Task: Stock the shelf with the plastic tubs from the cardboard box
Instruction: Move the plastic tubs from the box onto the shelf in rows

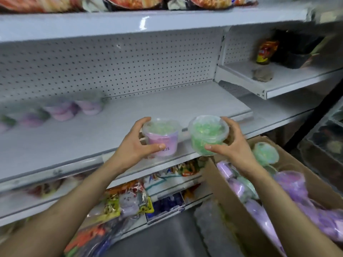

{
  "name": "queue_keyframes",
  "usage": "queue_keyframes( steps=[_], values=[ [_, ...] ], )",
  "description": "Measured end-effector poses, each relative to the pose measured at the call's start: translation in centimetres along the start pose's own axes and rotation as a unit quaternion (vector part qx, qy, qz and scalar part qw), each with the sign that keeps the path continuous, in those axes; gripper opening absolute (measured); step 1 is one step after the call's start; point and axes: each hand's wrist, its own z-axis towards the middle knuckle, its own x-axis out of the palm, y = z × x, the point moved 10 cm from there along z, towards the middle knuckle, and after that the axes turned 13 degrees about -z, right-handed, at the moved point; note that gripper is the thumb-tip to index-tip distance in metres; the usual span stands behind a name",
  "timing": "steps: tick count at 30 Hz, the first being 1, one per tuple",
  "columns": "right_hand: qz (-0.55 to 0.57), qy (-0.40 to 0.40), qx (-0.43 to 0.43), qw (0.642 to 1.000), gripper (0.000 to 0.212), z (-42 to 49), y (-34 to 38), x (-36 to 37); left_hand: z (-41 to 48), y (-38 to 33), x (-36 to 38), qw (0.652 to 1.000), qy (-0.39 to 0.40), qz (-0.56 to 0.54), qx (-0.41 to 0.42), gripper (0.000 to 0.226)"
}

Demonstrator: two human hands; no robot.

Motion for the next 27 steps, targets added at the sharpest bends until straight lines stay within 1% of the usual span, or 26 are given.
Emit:
queue_keyframes(
  steps=[5, 8, 12, 19, 23, 27],
  values=[
    [0.015, 0.087, -0.03, 0.996, 0.095, -0.1, 4.5, 9.4, -5.1, -0.1, -9.1, 0.997, -0.065, 0.027, 0.007, 0.097],
    [0.035, 0.13, -0.033, 0.99, 0.091, 0.1, 6.5, 14.6, -7.9, 0.1, -13.4, 0.994, -0.101, 0.028, -0.005, 0.099],
    [0.055, 0.159, -0.032, 0.985, 0.084, 1.0, 7.6, 19.3, -10.3, 0.2, -17.5, 0.989, -0.143, 0.029, -0.017, 0.1],
    [0.07, 0.19, -0.022, 0.979, 0.081, 3.6, 8.0, 22.9, -9.6, 1.4, -20.2, 0.982, -0.185, 0.012, -0.031, 0.094],
    [0.079, 0.203, -0.019, 0.976, 0.081, 6.4, 7.5, 23.4, -7.2, 2.1, -20.8, 0.979, -0.2, 0.032, -0.029, 0.097],
    [0.09, 0.206, -0.022, 0.974, 0.08, 9.7, 6.7, 22.8, -4.0, 2.8, -20.8, 0.979, -0.197, 0.036, -0.04, 0.096]
  ],
)
